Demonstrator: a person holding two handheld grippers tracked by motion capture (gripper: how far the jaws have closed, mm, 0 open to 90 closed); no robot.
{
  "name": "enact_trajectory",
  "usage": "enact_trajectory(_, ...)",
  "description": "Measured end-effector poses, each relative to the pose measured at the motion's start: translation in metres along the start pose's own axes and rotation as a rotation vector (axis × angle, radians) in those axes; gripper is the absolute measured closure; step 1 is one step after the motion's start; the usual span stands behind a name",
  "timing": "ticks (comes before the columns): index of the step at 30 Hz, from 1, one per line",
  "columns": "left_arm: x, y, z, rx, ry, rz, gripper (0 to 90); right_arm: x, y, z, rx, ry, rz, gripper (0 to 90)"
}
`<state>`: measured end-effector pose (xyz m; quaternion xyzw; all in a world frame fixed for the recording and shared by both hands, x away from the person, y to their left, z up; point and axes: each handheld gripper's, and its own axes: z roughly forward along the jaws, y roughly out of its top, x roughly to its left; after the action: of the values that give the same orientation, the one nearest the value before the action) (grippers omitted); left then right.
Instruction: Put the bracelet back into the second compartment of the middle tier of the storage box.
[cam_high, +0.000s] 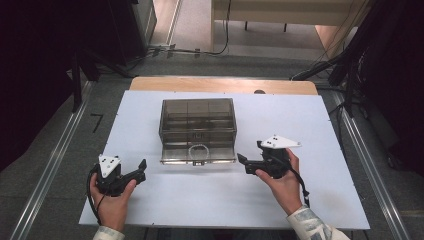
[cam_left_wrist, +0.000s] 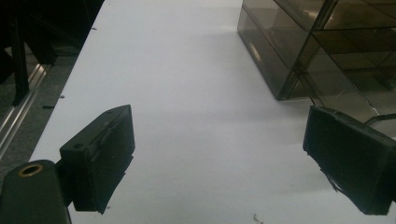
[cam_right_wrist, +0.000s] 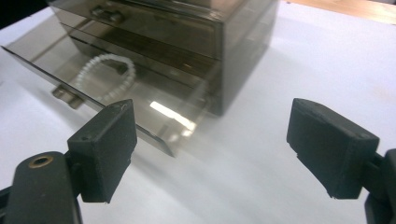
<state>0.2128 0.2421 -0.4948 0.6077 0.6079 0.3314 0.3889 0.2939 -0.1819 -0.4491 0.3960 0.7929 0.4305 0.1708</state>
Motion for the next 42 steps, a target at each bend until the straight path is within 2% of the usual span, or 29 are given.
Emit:
enact_trajectory(4, 0.000, 0.000, 0.000, 0.000, 0.001, 0.000, 9.7, -0.011, -0.008, -0.005, 0.003, -0.038, 0.016, 14.8)
enact_trajectory(11, 0.000, -0.001, 0.000, 0.002, 0.003, -0.001, 9.7, -0.033, -0.026, -0.017, 0.014, -0.112, 0.081, 14.8)
enact_trajectory(21, -0.001, -0.001, 0.002, 0.008, 0.005, 0.002, 9.7, -0.065, -0.055, -0.038, 0.043, -0.212, 0.125, 14.8)
enact_trajectory(27, -0.001, -0.001, 0.003, 0.008, 0.005, 0.002, 9.7, -0.077, -0.065, -0.047, 0.050, -0.253, 0.144, 14.8)
enact_trajectory(32, -0.001, -0.001, 0.002, 0.005, 0.008, -0.004, 9.7, -0.084, -0.068, -0.054, 0.037, -0.274, 0.182, 14.8)
enact_trajectory(42, -0.001, -0.001, 0.002, 0.005, 0.006, -0.002, 9.7, -0.097, -0.078, -0.068, 0.051, -0.316, 0.199, 14.8)
